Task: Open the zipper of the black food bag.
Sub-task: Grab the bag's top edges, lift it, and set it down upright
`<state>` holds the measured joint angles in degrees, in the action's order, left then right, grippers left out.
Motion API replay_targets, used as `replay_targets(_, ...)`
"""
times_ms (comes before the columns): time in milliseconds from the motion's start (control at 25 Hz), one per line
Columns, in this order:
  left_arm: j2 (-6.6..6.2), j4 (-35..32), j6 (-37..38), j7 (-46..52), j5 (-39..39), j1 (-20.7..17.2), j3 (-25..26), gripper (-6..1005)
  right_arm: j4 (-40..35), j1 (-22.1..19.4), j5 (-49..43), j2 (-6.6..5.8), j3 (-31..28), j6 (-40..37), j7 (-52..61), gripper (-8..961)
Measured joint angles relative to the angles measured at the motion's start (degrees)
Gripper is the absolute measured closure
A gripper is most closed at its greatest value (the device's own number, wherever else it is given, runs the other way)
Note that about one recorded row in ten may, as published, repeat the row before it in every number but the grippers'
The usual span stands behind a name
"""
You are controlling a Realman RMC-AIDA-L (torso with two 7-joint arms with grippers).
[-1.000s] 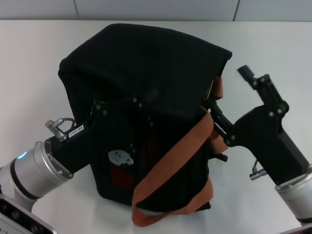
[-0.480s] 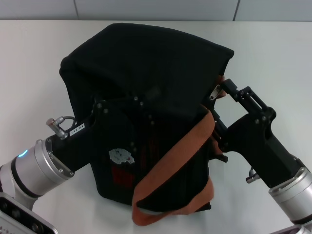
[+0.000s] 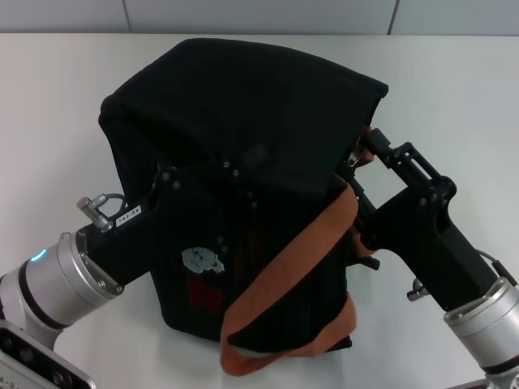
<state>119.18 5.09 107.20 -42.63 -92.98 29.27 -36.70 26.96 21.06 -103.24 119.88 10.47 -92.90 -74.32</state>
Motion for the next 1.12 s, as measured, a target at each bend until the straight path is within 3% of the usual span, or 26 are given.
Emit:
replay_targets(320, 0.00, 0.0, -0.1, 0.0, 0.0, 0.0, 0.0, 904, 0.2, 0.3, 0.0, 0.00, 0.2, 0.4, -2.5, 442)
replay_targets(440, 0.00, 0.0, -0.1, 0.0, 0.0, 0.0, 0.0, 904, 0.2, 0.7, 0.0, 0.00, 0.3, 0.5, -2.5, 645)
replay_targets(640, 0.00, -0.1, -0.1, 0.0, 0.0, 0.1, 0.0, 904, 0.2, 0.7, 0.0, 0.00, 0.5, 0.6, -2.5, 806)
replay_targets(1120, 0.00, -0.2, -0.2, 0.0, 0.0, 0.1, 0.1, 905, 1.6, 0.2, 0.4, 0.00, -0.8, 0.7, -2.5, 926)
